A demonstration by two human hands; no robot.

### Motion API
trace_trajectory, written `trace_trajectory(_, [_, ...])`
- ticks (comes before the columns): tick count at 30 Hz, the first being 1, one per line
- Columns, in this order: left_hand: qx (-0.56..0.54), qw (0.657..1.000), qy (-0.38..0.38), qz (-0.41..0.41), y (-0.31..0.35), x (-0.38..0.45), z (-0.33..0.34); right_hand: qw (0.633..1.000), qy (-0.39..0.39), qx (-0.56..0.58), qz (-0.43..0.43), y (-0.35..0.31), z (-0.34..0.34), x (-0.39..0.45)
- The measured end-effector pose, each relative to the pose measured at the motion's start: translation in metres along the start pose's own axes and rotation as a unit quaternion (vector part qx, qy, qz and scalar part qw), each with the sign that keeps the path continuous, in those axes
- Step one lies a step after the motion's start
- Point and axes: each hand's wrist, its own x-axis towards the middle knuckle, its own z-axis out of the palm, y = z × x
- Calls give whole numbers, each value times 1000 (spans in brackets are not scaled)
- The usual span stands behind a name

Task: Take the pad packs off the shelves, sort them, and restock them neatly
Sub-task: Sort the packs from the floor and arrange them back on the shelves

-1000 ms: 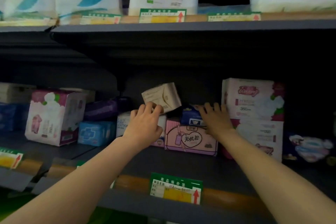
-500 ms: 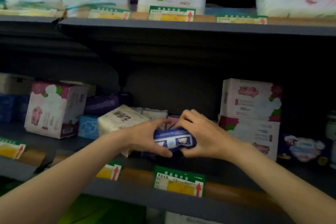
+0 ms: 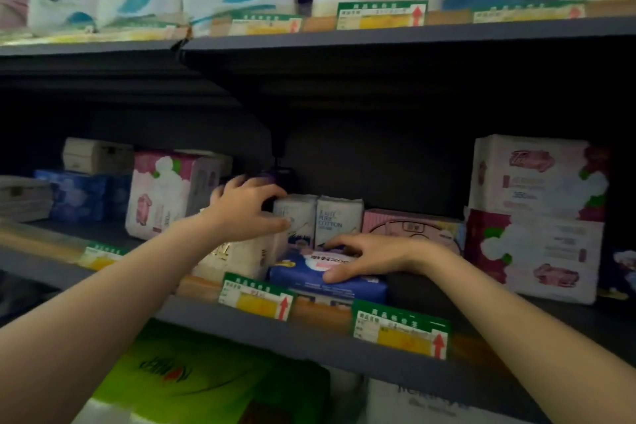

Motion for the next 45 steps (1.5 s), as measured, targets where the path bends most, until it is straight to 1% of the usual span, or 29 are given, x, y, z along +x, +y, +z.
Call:
trace_trajectory(1, [-14,997,-53,-53,-8,2,3,1000,-17,-14,3,-4,-2,2])
trace_trajectory(2, [-21,992,-87,-93,-14,2,5,999,-33,-18,12,-7,-4,3])
trace_trajectory(5, [-69,980,-88,-163,-28,3,18,998,-57,-8,37,-10,-6,4])
trace_trajectory(7, [-157,963,-93,-197,-36,0,23,998,-35,-5,44,-10,-4,6])
trace_trajectory(8, [-191,957,-85,-203,-38,-2,24,999,-9,-3,46,-11,-3,7])
trace_trajectory(9, [-217,954,-60,-200,-40,-5,25,999,25,-5,47,-11,-2,7])
trace_trajectory(10, [-232,952,-17,-198,-42,-9,28,996,68,-13,47,-13,-1,8])
trace_trajectory(11, [-245,947,44,-200,-42,-12,29,991,127,-26,46,-16,-1,7])
trace_trajectory(12, [-269,934,120,-203,-38,-17,28,978,203,-36,40,-21,-2,7])
trace_trajectory(13, [-313,904,202,-208,-34,-21,24,957,286,-33,31,-27,-2,5])
trace_trajectory(15, [-424,812,329,-229,-27,-35,13,909,415,42,-3,-45,-5,4])
trace_trajectory(16, [-465,769,375,-228,-26,-43,5,886,451,104,-26,-55,-7,3])
trace_trajectory(17, [-492,739,404,-222,-30,-56,1,868,465,168,-47,-69,-4,3])
trace_trajectory(18, [-500,728,421,-209,-34,-68,-4,853,467,223,-66,-84,0,1])
trace_trajectory(19, [-492,732,429,-196,-41,-82,-5,845,457,263,-83,-99,7,-1])
trace_trajectory(20, [-469,749,428,-189,-50,-99,-3,846,441,285,-96,-114,20,-1])
trace_trajectory(22, [-428,782,418,-174,-67,-132,7,863,420,261,-101,-142,56,-3])
trace_trajectory(23, [-420,792,410,-171,-76,-150,17,874,409,242,-99,-153,76,-3])
trace_trajectory(24, [-412,798,401,-178,-84,-168,27,882,397,237,-97,-161,98,-1])
trace_trajectory(26, [-394,809,376,-220,-101,-205,50,893,355,264,-86,-173,141,5])
trace_trajectory(28, [-378,820,343,-260,-123,-240,73,906,292,301,-64,-182,182,15])
trace_trajectory(30, [-380,830,289,-290,-149,-272,94,919,228,318,-43,-189,221,25])
trace_trajectory(32, [-410,821,214,-335,-171,-305,114,930,182,319,-31,-199,260,35])
trace_trajectory(34, [-454,782,147,-401,-182,-338,134,931,117,344,-11,-208,299,44])
trace_trajectory(36, [-451,755,116,-462,-187,-369,156,914,40,404,24,-211,337,49])
trace_trajectory(39, [-435,736,79,-513,-192,-406,181,878,-45,471,73,-204,392,53])
trace_trajectory(40, [-430,734,64,-523,-194,-415,187,863,-70,493,87,-202,407,50])
trace_trajectory(43, [-422,739,34,-524,-203,-437,198,799,-146,566,140,-196,442,44])
trace_trajectory(45, [-420,744,28,-520,-215,-443,202,766,-175,597,162,-198,451,46])
